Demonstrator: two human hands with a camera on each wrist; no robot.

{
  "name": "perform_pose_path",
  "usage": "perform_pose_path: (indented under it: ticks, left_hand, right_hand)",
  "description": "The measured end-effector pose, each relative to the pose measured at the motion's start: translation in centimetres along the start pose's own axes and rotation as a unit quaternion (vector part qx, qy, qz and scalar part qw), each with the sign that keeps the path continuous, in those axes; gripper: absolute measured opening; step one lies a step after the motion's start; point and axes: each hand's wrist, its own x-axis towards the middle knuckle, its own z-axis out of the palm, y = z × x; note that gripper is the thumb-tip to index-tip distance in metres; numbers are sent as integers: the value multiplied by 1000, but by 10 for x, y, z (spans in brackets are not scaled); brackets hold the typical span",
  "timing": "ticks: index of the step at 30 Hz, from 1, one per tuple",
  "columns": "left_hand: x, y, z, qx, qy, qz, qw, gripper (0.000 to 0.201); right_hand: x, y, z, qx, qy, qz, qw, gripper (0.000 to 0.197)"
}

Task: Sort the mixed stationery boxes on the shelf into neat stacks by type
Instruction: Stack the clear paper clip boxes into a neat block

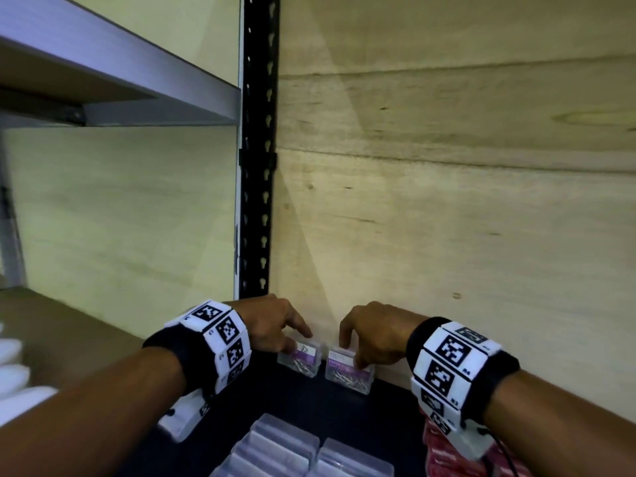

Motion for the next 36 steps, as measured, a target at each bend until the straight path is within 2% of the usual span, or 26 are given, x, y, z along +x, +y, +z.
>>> perform_pose_path:
  ticks: [9,21,29,36]
  left_hand:
    - [-2,3,0,-20,-16,4,1000,38]
    - [-42,24,5,-34,-68,-13,997,36]
    - [-71,34,7,-43,-88,-27,995,30]
    - [-92,43,9,-22,-78,-18,997,32]
  right_hand:
    - [-2,4,-2,18,-22,-12,1000,35]
    - [-45,-13,1,78,-41,-22,996,32]
    - [-72,-26,3,45,-34,-36,998,34]
    - [-88,-33,2,19,-36,-51,998,37]
